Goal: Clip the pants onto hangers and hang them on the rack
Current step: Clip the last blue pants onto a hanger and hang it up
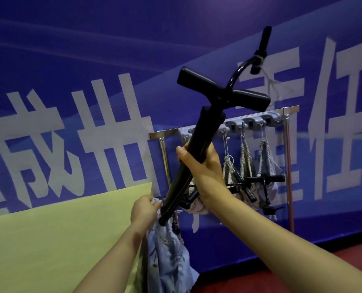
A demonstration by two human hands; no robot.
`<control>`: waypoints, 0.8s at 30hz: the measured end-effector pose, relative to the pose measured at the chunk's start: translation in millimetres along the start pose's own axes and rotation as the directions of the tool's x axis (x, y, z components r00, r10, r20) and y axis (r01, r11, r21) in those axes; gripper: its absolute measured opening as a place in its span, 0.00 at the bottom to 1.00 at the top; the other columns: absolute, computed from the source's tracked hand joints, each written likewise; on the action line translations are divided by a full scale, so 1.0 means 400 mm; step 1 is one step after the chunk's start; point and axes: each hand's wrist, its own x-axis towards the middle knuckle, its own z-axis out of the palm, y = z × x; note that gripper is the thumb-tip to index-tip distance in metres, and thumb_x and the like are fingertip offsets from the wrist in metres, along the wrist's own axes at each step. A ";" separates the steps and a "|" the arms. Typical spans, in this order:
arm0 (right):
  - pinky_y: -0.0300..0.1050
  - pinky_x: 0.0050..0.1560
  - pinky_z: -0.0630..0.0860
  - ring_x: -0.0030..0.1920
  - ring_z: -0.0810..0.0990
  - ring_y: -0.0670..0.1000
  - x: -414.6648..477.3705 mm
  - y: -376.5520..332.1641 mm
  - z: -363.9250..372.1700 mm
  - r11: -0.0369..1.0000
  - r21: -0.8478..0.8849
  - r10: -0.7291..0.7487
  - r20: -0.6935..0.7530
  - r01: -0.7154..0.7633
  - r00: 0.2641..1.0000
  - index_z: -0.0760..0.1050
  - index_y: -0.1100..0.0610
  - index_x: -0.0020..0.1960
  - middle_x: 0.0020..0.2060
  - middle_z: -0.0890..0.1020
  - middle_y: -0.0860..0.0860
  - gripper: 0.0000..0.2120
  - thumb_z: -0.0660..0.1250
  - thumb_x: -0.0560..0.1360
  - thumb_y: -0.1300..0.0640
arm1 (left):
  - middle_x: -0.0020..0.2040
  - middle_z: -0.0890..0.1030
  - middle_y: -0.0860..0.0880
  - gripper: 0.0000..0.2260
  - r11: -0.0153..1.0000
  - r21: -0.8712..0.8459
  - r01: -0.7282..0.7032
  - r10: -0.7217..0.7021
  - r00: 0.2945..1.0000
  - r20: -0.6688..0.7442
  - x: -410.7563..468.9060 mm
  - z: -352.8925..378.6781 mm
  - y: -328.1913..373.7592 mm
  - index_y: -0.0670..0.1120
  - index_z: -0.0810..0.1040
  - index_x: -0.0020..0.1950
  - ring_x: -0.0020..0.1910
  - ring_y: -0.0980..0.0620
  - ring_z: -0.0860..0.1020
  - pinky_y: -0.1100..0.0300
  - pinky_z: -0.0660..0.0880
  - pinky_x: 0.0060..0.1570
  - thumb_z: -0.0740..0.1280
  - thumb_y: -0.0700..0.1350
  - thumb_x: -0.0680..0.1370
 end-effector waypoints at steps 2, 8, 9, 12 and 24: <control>0.35 0.44 0.77 0.42 0.80 0.44 -0.005 -0.001 0.001 1.000 0.013 -0.008 0.033 0.008 0.999 0.72 0.52 0.48 0.38 0.78 0.48 0.06 0.69 0.74 0.57 | 0.35 0.75 0.34 0.16 0.999 -0.037 0.016 -0.017 0.999 -0.033 0.014 -0.007 0.017 0.41 0.69 0.30 0.44 0.35 0.77 0.57 0.61 0.36 0.65 0.44 0.77; 0.34 0.42 0.76 0.38 0.79 0.44 -0.001 -0.013 -0.002 0.997 0.057 -0.047 0.066 0.043 0.997 0.72 0.57 0.48 0.35 0.78 0.49 0.05 0.68 0.75 0.61 | 0.26 0.70 0.42 0.19 0.972 -0.230 0.051 -0.062 0.997 -0.037 0.027 -0.027 0.033 0.40 0.66 0.28 0.32 0.45 0.69 0.53 0.68 0.35 0.67 0.44 0.77; 0.33 0.43 0.76 0.38 0.79 0.44 0.002 -0.013 -0.001 0.998 0.051 -0.046 0.077 0.042 0.996 0.72 0.57 0.48 0.35 0.78 0.49 0.05 0.68 0.75 0.61 | 0.23 0.71 0.44 0.20 0.958 -0.281 0.060 -0.065 0.998 -0.010 0.024 -0.028 0.039 0.40 0.66 0.27 0.29 0.47 0.67 0.55 0.66 0.32 0.66 0.42 0.77; 0.31 0.42 0.76 0.39 0.79 0.41 0.003 0.004 0.003 1.000 0.007 -0.025 0.056 0.024 0.998 0.72 0.55 0.49 0.38 0.78 0.46 0.06 0.68 0.75 0.61 | 0.22 0.75 0.55 0.16 0.935 -0.353 0.037 -0.011 0.997 0.075 0.004 -0.035 0.062 0.45 0.72 0.30 0.33 0.50 0.71 0.60 0.66 0.31 0.65 0.42 0.78; 0.29 0.37 0.74 0.31 0.75 0.36 0.007 0.077 0.030 0.996 0.068 -0.039 -0.192 0.053 0.981 0.71 0.53 0.47 0.35 0.75 0.45 0.07 0.69 0.74 0.60 | 0.42 0.80 0.49 0.07 0.940 -0.294 -0.175 0.181 0.984 -0.006 0.001 -0.033 0.050 0.44 0.79 0.45 0.44 0.51 0.77 0.55 0.73 0.48 0.64 0.45 0.79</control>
